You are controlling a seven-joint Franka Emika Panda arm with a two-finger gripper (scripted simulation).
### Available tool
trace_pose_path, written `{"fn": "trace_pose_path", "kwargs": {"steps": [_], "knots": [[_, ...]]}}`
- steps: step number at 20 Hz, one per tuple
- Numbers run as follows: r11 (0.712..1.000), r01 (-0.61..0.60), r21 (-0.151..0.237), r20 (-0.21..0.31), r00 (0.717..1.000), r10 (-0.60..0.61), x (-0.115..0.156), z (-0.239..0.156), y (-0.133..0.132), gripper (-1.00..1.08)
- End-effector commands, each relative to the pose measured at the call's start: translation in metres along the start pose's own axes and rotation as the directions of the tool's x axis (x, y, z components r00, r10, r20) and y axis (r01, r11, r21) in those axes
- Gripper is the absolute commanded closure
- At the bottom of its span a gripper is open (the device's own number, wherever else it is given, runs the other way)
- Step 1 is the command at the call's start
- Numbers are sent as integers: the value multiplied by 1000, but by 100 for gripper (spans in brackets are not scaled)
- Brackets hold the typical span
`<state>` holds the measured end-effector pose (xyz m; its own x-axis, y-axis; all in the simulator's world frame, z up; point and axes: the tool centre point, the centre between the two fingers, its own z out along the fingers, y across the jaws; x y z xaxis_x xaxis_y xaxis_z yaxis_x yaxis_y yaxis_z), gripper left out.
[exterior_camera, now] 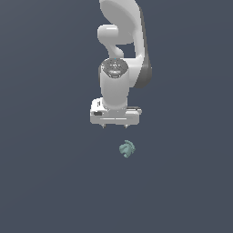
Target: Pick up the object and move it to a goal position.
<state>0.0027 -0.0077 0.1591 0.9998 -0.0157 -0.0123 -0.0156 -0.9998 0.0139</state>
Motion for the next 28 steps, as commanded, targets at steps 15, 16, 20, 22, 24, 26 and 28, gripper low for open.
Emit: {"fn": "trace_pose_path", "kwargs": {"steps": [15,16,20,22,24,26,28], "knots": [[933,361,-4,-3,933,-361,28,32,-30,-92],[920,391,-4,-3,920,-391,30,35,-33,-92],[865,501,-2,-7,865,-501,39,46,-44,-92],[838,546,-1,-9,838,-546,42,51,-48,-92],[812,584,-1,-11,812,-584,45,55,-52,-92],[789,615,0,-13,789,-615,48,59,-56,-92],[768,640,1,-14,768,-640,50,62,-59,-92]]}}
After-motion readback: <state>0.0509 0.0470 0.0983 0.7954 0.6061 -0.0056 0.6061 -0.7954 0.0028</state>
